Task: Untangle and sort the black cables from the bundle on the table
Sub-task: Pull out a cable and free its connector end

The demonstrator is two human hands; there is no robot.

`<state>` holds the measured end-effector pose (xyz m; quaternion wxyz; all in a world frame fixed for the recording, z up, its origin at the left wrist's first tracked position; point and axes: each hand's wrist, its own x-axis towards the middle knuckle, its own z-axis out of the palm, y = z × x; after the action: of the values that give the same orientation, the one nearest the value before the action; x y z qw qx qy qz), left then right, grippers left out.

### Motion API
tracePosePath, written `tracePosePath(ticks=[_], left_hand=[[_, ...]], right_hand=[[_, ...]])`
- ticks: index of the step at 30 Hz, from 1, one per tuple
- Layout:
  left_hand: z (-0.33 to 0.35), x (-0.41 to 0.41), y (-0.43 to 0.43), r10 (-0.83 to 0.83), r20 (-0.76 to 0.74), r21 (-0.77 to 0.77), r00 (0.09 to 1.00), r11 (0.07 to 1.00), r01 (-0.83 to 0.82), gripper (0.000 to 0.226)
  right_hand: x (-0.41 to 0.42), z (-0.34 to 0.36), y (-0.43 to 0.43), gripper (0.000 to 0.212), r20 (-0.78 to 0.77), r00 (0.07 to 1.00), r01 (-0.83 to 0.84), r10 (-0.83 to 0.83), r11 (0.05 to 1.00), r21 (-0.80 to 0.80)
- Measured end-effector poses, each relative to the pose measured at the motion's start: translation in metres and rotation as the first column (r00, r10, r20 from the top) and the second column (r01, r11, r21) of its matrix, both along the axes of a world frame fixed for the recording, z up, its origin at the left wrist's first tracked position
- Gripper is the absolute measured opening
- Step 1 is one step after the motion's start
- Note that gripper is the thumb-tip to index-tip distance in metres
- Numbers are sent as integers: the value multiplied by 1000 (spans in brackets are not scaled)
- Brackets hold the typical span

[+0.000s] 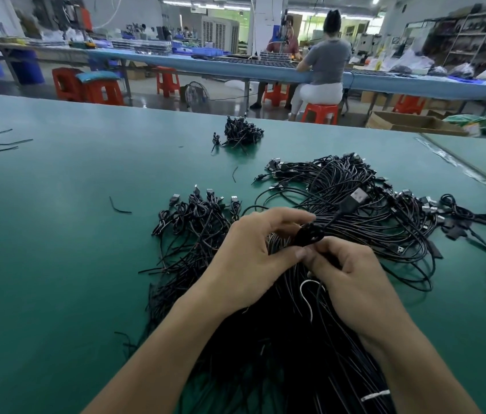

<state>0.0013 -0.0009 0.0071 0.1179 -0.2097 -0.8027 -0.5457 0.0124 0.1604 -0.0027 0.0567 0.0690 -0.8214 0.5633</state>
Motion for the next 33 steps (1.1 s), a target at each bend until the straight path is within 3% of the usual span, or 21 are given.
tracePosePath(ticks=[4,7,11,15,18,21,27,30,33], left_hand=[[5,2,3,6,-113,-40,994,999,-11,40],[10,6,7,-34,-114,56,993,998,40,42],[11,7,7,-23,35,191,999,981,16,33],[4,4,6,96,20,125,995,987,-98,21],[1,0,2,35,120,131,992,990,-51,28],[0,0,1,-4,166,34,986,999,-2,15],[-1,3,4,-58,144,82,988,996,47,28],[-2,1,4,7,100,45,995,999,-12,34],[1,0,6,20,91,123,996,992,-31,32]], right_hand=[[1,3,3,14,-4,1000,-11,11,995,-98],[4,9,3,23,-16,999,-32,30,984,-174],[5,12,1,17,-153,987,36,-48,996,-79],[8,19,-1,14,-308,944,125,-119,992,0],[9,19,-1,15,-343,931,147,-126,988,37],[9,16,-2,18,-346,929,171,-131,981,87],[4,10,0,11,-260,955,173,-144,981,92],[2,6,2,16,-151,984,99,-96,995,8],[3,4,-1,17,-29,1000,-5,3,998,-62]])
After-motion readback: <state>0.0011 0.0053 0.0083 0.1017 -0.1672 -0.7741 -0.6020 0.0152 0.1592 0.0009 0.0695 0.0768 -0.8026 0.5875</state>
